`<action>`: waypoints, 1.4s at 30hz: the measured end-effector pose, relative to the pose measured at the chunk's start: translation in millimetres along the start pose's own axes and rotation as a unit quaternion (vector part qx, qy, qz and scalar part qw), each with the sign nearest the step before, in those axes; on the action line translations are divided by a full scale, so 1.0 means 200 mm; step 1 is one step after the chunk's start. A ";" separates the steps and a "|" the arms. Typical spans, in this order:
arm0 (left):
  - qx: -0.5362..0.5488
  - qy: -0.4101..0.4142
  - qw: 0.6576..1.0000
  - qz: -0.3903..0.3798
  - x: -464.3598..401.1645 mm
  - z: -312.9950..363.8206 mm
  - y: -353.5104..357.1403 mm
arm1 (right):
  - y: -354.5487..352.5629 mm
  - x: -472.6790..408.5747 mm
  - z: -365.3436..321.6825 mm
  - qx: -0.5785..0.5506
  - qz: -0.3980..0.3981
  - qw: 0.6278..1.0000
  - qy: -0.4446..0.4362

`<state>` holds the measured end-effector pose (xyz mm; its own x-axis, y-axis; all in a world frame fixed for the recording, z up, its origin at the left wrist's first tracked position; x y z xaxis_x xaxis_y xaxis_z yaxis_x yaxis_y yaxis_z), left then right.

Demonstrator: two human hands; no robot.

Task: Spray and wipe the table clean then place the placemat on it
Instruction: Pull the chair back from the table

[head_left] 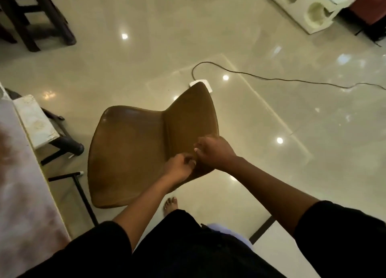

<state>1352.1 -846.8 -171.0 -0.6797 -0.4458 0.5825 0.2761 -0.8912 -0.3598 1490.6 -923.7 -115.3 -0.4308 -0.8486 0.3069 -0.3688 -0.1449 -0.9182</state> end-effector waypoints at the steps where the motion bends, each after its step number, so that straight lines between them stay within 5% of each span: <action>1: -0.016 -0.012 1.000 -0.005 -0.05 0.03 0.02 | -0.02 -0.08 0.04 0.041 -0.010 0.999 -0.031; 4: -0.031 -0.051 0.998 -0.009 -0.15 0.07 0.06 | -0.05 -0.28 0.13 0.162 -0.053 0.979 -0.115; 13: 0.015 -0.205 0.977 0.065 -0.44 -0.01 0.17 | -0.06 -0.99 0.17 0.394 -0.135 0.839 -0.350; 17: 0.100 -0.342 0.928 0.111 -0.47 0.01 0.25 | -0.06 -1.18 0.13 0.433 -0.186 0.796 -0.380; 21: 0.160 -0.481 0.840 0.193 -0.42 0.10 0.30 | -0.05 -1.33 0.08 0.484 -0.203 0.773 -0.358; 27: 0.299 -0.555 0.731 0.261 -0.42 0.20 0.37 | -0.09 -1.53 0.05 0.420 -0.245 0.824 -0.289; 32: 0.429 -0.489 0.663 0.371 -0.37 0.26 0.40 | -0.08 -1.62 0.07 0.397 -0.257 0.842 -0.260; 42: 0.359 -0.560 0.645 0.376 -0.38 0.16 0.45 | -0.07 -1.67 0.08 0.316 -0.219 0.892 -0.239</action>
<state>1450.0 -896.3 -224.7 0.6368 -0.1964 0.7456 0.7581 -0.0170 -0.6519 1653.2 -646.1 -208.5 0.0963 -0.7379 0.6680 0.1873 -0.6457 -0.7403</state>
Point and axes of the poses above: each hand's wrist, its own x-axis away from the middle knuckle, its own y-axis out of the palm, z = x × y, the point moved 1 cm from there along -x, towards the middle knuckle, and after that the axes turned 1 degree about x, right-handed, at the moved point
